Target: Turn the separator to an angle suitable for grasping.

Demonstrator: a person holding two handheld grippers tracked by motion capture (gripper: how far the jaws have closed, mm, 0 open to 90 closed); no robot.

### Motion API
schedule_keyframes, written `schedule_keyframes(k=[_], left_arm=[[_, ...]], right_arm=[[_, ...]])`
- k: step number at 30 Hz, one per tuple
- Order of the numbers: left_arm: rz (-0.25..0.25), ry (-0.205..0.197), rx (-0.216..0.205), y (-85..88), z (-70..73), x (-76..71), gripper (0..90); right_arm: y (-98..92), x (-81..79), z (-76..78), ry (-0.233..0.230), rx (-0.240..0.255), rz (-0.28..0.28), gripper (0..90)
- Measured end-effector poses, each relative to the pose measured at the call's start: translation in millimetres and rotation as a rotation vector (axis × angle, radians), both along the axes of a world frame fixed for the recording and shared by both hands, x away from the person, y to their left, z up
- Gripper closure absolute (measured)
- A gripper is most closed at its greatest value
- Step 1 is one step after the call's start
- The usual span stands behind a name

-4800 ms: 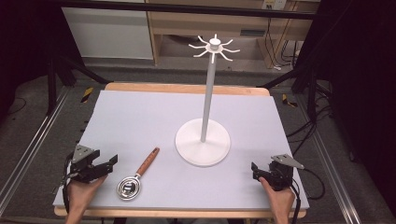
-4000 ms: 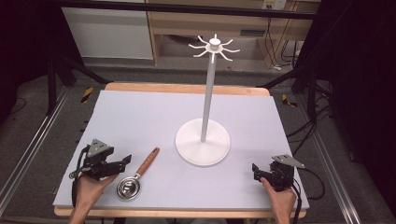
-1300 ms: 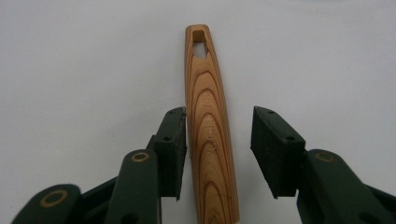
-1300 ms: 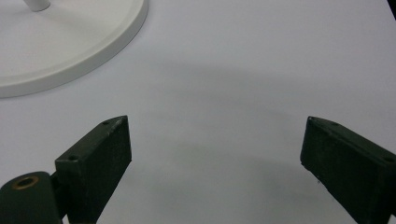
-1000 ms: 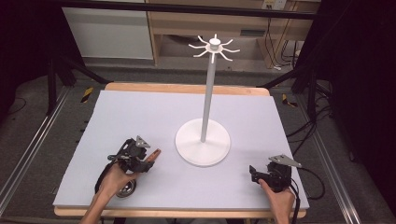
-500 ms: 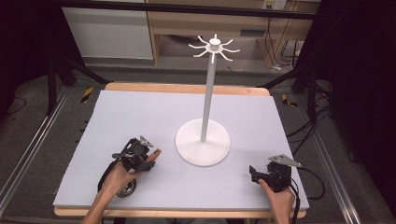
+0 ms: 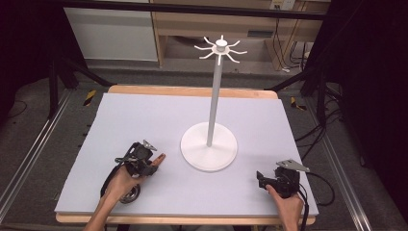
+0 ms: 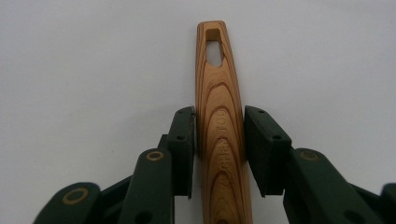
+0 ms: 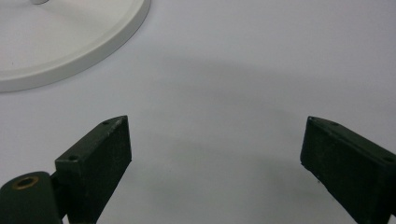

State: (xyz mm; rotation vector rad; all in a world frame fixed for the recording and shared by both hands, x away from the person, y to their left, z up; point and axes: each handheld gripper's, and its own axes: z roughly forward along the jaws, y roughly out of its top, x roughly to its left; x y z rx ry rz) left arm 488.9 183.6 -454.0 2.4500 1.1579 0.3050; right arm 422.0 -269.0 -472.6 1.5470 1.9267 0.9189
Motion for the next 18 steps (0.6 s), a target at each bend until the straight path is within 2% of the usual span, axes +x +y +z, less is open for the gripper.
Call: schedule_keyframes(k=[5, 10, 18], left_arm=[[0.003, 0.008, 0.003, -1.0, 0.2, 1.4, 64.1], [0.005, 0.025, 0.027, -4.5, 1.6, 3.2, 64.5], [0.013, 0.024, 0.018, -3.1, 1.5, 3.4, 66.6]], right_arm=[[0.5, 0.4, -0.4, 0.005, 0.001, 0.004, 9.2], [1.0, 0.1, -0.4, 0.010, 0.009, -0.001, 9.2], [0.3, 1.3, -1.2, 0.010, 0.003, 0.004, 9.1]])
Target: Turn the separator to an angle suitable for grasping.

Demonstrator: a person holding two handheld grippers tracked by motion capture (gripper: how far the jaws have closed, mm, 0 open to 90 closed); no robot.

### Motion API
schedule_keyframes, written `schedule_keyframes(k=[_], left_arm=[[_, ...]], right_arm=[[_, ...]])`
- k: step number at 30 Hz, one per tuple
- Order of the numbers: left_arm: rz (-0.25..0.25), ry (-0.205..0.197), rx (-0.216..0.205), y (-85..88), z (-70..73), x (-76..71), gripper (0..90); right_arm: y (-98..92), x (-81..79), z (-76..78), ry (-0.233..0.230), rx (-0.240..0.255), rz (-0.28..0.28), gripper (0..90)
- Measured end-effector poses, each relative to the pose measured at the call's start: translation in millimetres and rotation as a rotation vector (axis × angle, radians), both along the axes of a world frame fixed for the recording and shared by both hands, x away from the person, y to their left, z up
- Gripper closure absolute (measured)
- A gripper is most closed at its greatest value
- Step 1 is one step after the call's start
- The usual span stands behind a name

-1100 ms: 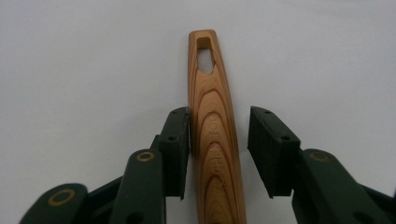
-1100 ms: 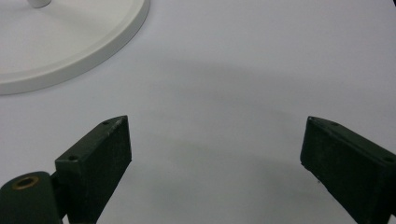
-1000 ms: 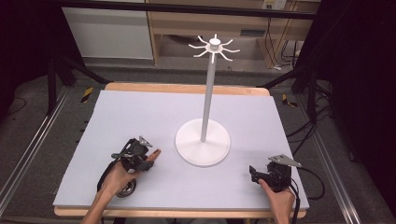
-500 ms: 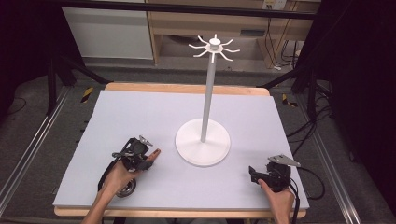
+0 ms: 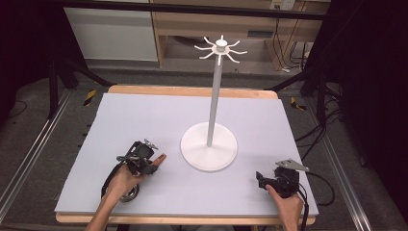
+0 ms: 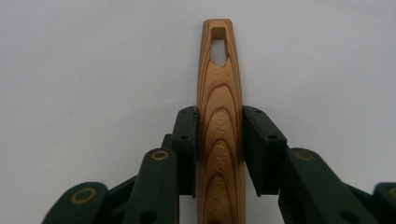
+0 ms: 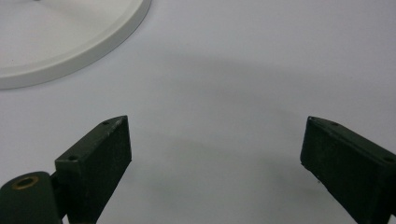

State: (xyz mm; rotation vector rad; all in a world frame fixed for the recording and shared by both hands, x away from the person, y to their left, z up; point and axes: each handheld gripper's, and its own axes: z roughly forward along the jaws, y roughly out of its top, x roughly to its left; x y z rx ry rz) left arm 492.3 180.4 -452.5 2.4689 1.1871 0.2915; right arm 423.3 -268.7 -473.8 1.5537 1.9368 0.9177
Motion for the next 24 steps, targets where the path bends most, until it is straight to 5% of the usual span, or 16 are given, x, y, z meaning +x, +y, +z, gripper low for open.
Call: schedule_keyframes(k=[11, 24], left_arm=[[0.003, -0.022, -0.024, 2.5, -0.8, -2.6, 66.8], [0.012, -0.110, -0.097, 14.5, 17.7, -16.7, 67.0]], right_arm=[[-1.0, -0.1, 0.2, 0.004, 0.005, -0.001, 9.1], [-1.8, -0.2, 0.3, 0.003, 0.006, -0.001, 9.2]])
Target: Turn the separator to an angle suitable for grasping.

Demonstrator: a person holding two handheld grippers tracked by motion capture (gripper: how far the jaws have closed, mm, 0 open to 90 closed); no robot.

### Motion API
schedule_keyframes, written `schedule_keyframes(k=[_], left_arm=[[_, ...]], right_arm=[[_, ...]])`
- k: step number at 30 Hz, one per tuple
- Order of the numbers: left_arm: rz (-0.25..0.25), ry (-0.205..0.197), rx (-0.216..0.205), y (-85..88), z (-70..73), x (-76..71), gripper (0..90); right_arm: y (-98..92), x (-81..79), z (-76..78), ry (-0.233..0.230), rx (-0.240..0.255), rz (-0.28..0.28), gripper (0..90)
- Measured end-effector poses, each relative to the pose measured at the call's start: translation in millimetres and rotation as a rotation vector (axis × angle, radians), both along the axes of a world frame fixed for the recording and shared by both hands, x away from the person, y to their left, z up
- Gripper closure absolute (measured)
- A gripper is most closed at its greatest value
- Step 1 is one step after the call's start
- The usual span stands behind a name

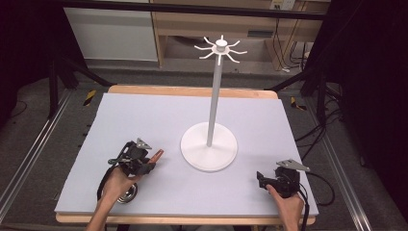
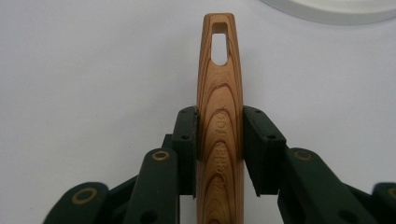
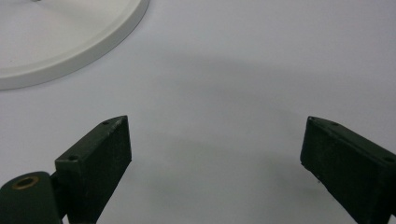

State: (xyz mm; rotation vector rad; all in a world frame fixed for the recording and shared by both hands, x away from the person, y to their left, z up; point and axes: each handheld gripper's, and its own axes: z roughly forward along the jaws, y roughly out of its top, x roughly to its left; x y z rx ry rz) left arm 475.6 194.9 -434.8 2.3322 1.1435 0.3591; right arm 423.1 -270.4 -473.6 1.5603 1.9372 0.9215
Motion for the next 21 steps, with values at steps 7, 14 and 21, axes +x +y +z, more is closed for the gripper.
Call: schedule_keyframes(k=[7, 14, 21], left_arm=[[0.007, -0.044, -0.039, 6.6, 13.4, -7.7, 67.0], [0.006, -0.096, -0.079, 14.5, 30.9, -17.5, 67.0], [0.025, -0.191, -0.143, 20.3, 45.3, -27.0, 67.0]], right_arm=[[0.5, -0.3, 0.1, 0.003, 0.007, -0.006, 9.2], [0.9, -0.3, 0.3, 0.003, 0.011, -0.009, 9.2], [0.8, -0.8, 0.9, 0.003, 0.011, -0.015, 9.1]])
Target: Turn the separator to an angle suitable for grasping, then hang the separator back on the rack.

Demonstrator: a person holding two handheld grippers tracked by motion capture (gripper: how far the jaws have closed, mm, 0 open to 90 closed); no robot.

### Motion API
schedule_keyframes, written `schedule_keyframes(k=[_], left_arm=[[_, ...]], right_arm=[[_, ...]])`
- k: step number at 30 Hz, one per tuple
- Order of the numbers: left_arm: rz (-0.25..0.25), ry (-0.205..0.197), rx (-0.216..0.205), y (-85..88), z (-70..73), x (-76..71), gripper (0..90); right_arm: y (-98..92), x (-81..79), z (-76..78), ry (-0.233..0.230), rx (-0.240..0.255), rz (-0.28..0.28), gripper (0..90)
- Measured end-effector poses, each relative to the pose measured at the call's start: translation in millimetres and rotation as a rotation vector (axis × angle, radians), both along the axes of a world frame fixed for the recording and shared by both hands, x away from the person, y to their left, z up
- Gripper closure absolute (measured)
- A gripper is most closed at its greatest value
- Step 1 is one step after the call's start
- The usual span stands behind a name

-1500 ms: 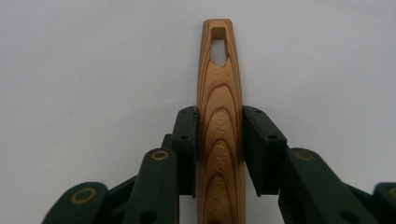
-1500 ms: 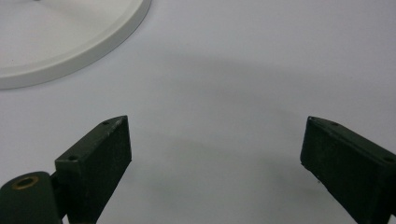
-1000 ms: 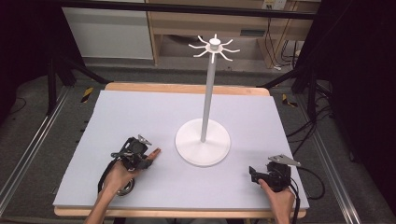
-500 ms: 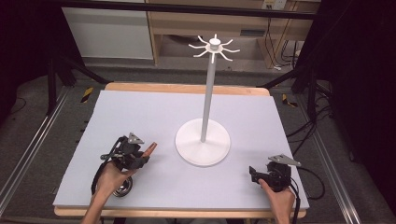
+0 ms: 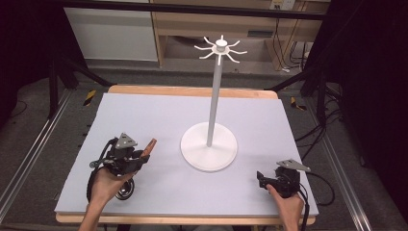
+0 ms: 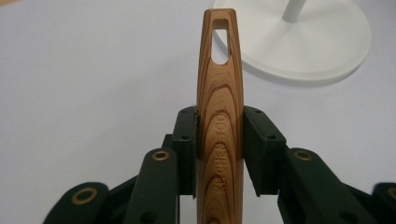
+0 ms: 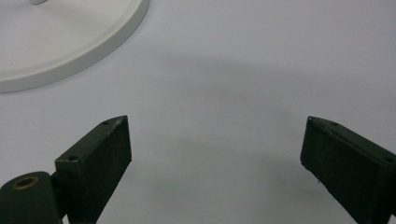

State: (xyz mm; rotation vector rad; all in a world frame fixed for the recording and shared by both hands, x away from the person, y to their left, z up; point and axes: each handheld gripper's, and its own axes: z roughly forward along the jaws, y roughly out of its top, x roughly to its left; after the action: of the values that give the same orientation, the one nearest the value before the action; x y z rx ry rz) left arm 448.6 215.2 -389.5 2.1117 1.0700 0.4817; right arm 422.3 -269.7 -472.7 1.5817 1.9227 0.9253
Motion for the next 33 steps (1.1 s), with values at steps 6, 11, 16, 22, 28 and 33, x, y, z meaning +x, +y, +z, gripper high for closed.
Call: schedule_keyframes(k=[6, 11, 16, 22, 28, 33], left_arm=[[0.022, -0.078, -0.049, 2.5, 5.6, -5.2, 67.0], [0.034, -0.162, -0.136, 6.5, 11.1, -10.8, 67.0], [0.051, -0.224, -0.190, 9.4, 15.6, -14.9, 66.9], [0.066, -0.280, -0.249, 13.9, 21.5, -20.1, 66.9], [0.057, -0.319, -0.282, 15.2, 32.1, -22.7, 66.9], [0.046, -0.368, -0.310, 12.8, 44.6, -26.9, 66.9]], right_arm=[[-0.3, 0.1, 0.2, -0.005, -0.004, 0.005, 9.2], [-0.1, 0.6, 0.2, -0.009, -0.007, 0.010, 9.2], [-0.2, 0.2, 0.1, -0.010, -0.007, 0.010, 9.1], [-0.1, 0.5, 0.2, -0.013, -0.006, 0.008, 9.1], [0.5, -0.3, 0.1, -0.012, -0.009, 0.009, 9.1], [0.1, -0.7, 0.3, -0.016, -0.006, 0.011, 9.2]])
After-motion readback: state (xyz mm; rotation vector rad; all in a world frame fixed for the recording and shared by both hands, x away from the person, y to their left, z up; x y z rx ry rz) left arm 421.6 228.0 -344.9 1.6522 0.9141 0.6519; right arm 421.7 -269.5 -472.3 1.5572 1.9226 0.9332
